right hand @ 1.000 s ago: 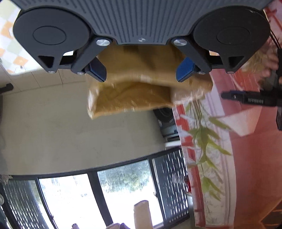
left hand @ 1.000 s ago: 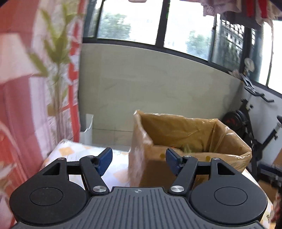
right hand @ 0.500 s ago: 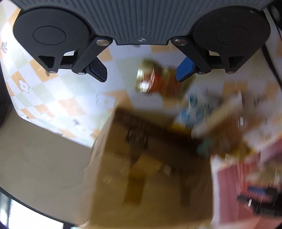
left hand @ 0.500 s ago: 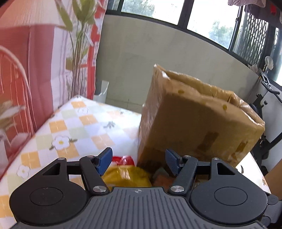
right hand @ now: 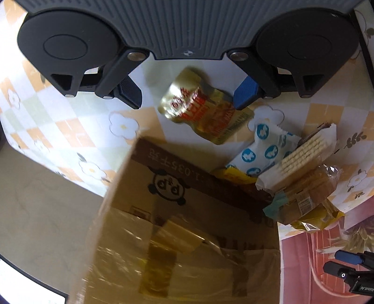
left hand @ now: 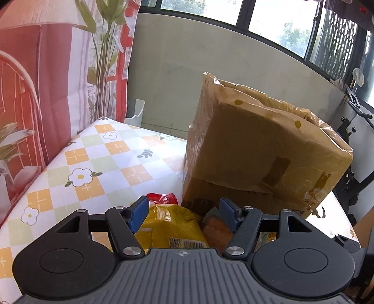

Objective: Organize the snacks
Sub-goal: 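Return both tools to the pile and grasp the gold bean-snack pouch with the right tool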

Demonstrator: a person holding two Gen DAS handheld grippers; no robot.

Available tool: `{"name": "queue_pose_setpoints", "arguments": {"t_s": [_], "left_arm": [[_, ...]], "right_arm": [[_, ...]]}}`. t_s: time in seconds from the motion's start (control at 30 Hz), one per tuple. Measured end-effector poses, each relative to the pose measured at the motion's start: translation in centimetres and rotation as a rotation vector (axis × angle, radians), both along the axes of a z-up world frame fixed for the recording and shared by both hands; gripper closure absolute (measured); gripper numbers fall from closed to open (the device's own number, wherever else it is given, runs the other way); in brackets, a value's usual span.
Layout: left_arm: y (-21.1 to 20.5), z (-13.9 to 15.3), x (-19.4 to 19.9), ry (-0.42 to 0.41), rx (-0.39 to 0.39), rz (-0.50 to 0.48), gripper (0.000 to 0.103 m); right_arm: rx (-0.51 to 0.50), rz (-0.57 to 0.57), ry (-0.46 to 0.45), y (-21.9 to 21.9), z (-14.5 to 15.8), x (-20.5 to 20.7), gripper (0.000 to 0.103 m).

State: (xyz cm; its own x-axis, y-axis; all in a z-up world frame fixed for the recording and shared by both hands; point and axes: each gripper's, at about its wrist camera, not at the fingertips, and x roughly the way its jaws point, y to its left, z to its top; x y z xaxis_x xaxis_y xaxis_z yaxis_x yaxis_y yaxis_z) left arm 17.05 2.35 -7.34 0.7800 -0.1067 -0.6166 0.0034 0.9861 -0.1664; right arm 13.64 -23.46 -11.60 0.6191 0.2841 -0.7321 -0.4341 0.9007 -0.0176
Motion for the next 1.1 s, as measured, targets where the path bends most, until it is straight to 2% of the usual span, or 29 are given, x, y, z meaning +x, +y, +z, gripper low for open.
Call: {"name": "queue_pose_setpoints", "arguments": {"t_s": [0.17,0.3,0.57,0.67,0.77,0.9,1.1], "left_arm": [[-0.4,-0.3,-0.2,0.004,0.001,-0.010,0.034],[-0.7,-0.5,-0.3,0.005,0.014,-0.020,0.034],[-0.5,-1.2,-0.3,0.023,-0.007,-0.026,0.034],[-0.6,-1.5,-0.1,0.030,-0.011,-0.031,0.034],[-0.9,-1.7,-0.1,0.034,-0.010,-0.037,0.034],[-0.9,-1.9,-0.2,0.037,-0.007,-0.041,0.034],[-0.1,-2.3,-0.3,0.045,-0.022,-0.019,0.034]], "right_arm": [[0.022,0.055,0.014,0.7,-0.3,1.5,0.016],[0.088,0.055,0.082,0.2,-0.5,3.2,0.014],[0.064,0.006,0.167,1.6,0.4,2.1,0.014],[0.072,0.023,0.188,2.1,0.6,1.4,0.015],[0.048,0.040,0.151,2.5,0.5,1.1,0.024],[0.075,0.018,0.104,2.2,0.2,1.6,0.034],[0.100,0.057,0.045,0.8,-0.4,0.4,0.035]]}}
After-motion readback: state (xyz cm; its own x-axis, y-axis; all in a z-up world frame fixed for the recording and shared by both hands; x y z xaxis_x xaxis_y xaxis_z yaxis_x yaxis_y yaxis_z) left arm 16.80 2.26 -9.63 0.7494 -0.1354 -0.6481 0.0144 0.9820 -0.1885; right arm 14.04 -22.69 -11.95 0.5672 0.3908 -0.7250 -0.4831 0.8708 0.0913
